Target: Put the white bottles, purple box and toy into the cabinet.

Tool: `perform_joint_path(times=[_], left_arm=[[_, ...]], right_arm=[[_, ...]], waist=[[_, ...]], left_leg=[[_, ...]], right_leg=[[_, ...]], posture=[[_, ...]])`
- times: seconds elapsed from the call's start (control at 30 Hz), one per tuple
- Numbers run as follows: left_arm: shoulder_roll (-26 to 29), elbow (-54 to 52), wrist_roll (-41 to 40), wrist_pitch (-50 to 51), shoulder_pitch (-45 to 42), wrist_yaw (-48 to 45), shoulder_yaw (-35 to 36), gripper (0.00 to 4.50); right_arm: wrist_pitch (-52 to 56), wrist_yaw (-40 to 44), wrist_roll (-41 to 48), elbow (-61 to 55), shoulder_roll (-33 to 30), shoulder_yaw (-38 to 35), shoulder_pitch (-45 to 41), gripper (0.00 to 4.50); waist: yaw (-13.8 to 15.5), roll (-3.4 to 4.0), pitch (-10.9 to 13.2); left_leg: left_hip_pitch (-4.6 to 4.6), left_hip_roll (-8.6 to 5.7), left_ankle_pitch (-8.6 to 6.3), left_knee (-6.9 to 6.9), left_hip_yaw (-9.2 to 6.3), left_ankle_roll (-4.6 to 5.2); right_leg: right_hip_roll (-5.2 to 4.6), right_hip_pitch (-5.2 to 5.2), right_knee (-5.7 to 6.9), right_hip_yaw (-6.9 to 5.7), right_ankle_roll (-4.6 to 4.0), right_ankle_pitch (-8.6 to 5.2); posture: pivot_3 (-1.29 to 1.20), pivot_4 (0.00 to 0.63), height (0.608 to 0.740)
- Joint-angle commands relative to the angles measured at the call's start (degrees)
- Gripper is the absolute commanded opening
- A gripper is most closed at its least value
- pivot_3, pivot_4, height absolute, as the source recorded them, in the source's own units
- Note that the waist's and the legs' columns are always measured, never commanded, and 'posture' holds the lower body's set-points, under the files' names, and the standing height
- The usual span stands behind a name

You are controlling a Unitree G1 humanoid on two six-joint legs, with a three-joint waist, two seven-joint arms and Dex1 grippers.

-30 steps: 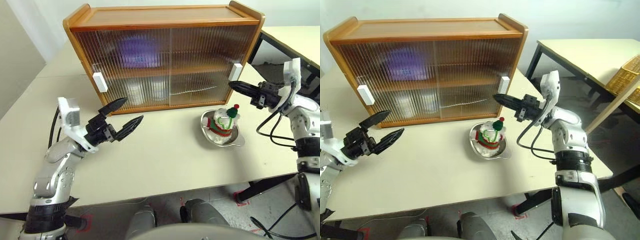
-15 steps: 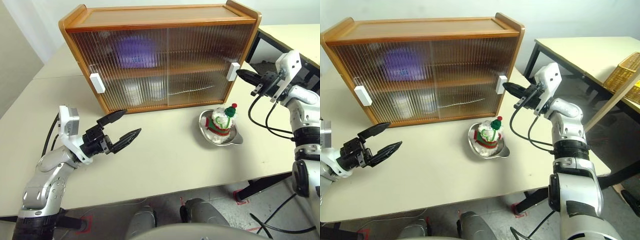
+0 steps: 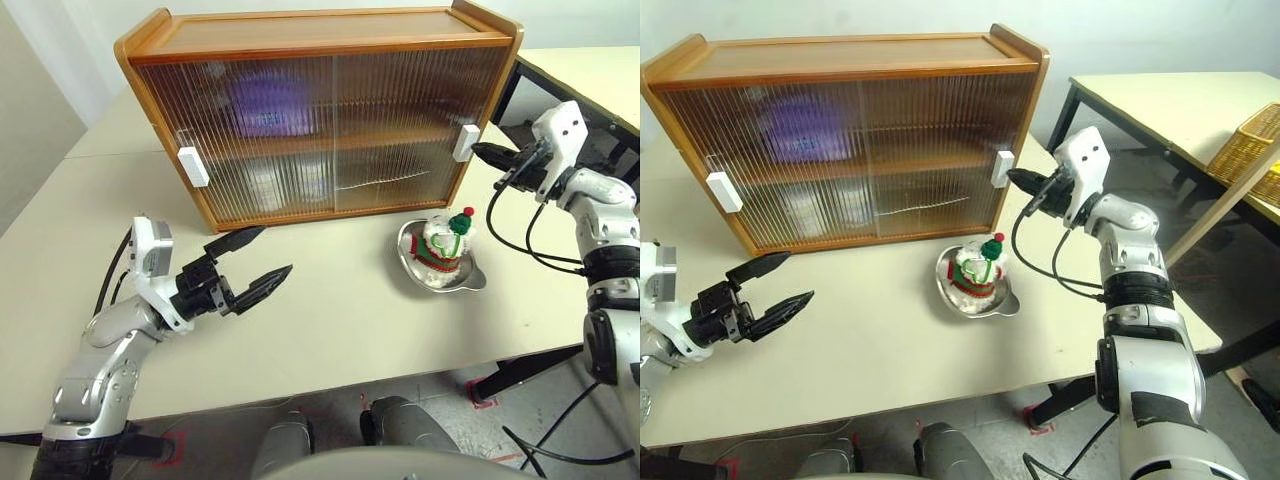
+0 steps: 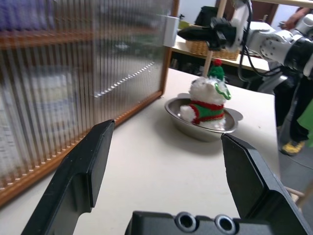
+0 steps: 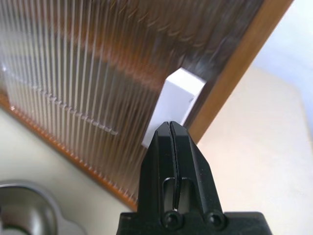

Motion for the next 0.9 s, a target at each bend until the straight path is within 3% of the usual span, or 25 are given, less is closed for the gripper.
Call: perform_joint_path(times=[0.03, 0.3, 0.9], left_arm=[[0.45, -1.01, 0.82, 0.19, 1.16, -0.25, -0.39, 4.50], [0.76, -0.93, 1.16, 0.01, 2.04, -0.07, 0.06, 4.50], [1.67, -0.27, 2.62, 0.11, 2.81, 0.59, 0.11, 4.50]], right_arm=[[-0.81, -3.67, -3.11, 2.75, -1.75, 0.57, -1.09, 0.02], [-1.44, -3.80, -2.83, 4.86, -1.04, 0.34, -2.58, 0.02], [6.75, -0.41, -1.06, -3.92, 6.15, 1.93, -2.87, 0.02]], waist=[[0.01, 0.00, 0.00], [0.09, 0.02, -0.01], [-0.33, 0.05, -0.02]], left_leg=[[0.00, 0.00, 0.00, 0.00, 0.00, 0.00], [0.01, 0.05, 0.00, -0.03, 0.01, 0.00], [0.00, 0.16, -0.01, -0.05, 0.14, 0.00]], right_leg=[[0.00, 0.00, 0.00, 0.00, 0.00, 0.00], [0.00, -0.02, 0.00, 0.00, -0.01, 0.01], [0.01, -0.12, 0.01, 0.00, -0.14, 0.08]], posture=[[-0.17, 0.000, 0.740], [-0.17, 0.000, 0.740], [-0.16, 0.003, 0.740]])
